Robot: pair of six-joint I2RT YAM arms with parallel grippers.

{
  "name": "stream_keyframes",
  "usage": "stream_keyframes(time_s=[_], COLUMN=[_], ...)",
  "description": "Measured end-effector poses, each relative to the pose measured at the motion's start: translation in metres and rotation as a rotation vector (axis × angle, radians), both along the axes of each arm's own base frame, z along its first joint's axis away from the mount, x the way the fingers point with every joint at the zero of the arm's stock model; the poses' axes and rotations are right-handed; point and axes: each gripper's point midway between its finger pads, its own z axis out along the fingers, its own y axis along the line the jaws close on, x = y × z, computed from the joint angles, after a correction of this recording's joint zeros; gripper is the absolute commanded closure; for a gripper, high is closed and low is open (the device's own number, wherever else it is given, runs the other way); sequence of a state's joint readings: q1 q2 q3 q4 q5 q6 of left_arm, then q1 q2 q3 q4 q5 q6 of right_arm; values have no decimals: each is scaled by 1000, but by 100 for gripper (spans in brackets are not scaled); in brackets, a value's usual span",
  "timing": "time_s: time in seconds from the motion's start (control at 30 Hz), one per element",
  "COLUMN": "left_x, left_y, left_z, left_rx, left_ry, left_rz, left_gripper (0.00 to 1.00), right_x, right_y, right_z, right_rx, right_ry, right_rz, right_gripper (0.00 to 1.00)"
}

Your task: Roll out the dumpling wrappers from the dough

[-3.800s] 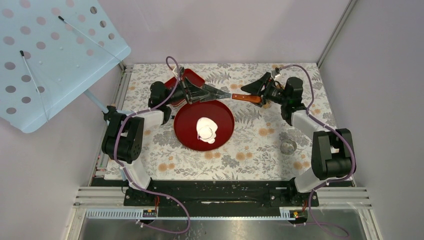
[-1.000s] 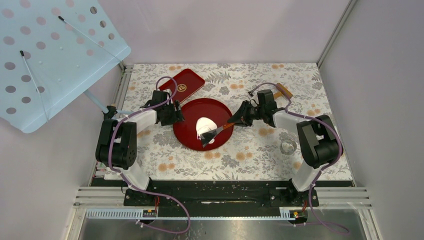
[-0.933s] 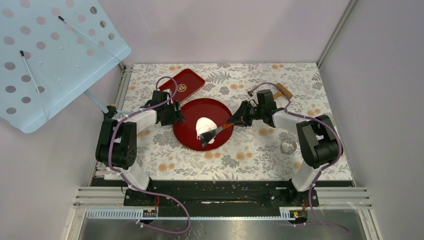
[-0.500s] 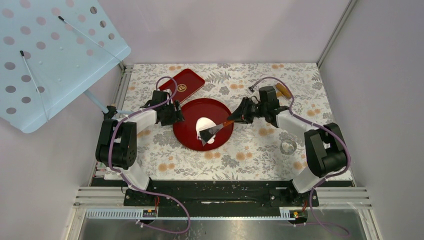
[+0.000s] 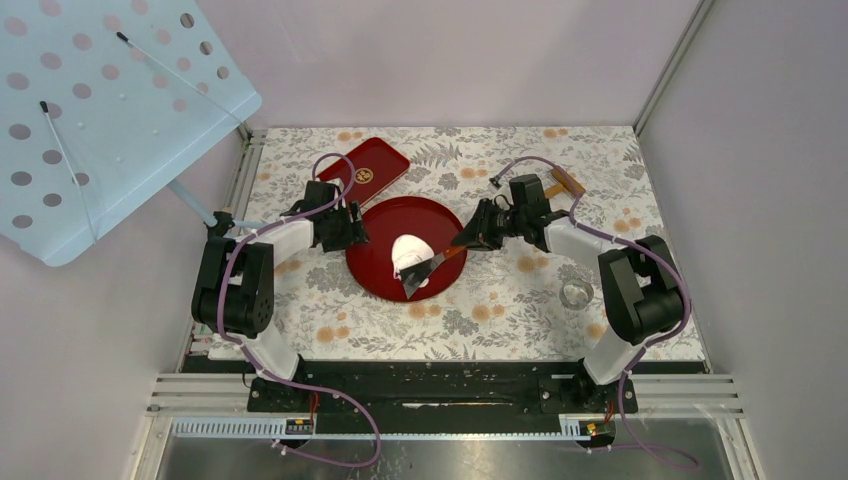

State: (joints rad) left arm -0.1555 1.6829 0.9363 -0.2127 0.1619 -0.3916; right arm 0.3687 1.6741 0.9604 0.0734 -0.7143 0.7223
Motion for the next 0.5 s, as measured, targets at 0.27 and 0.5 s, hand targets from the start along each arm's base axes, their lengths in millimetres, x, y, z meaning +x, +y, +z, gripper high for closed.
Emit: stream_keyframes(time_s=[0.27, 0.5], left_x=[0, 0], left_y=[0, 0], left_z=[0, 0], left_rx=[-2, -2], left_ry=[2, 2], left_rz=[-1, -1], left_gripper=[36, 36], right_x=[-3, 0], right_y=[7, 9], right_z=[-4, -6], right_rx=[-19, -20], right_ry=[3, 3], right_rz=[19, 21], right_gripper=[100, 100])
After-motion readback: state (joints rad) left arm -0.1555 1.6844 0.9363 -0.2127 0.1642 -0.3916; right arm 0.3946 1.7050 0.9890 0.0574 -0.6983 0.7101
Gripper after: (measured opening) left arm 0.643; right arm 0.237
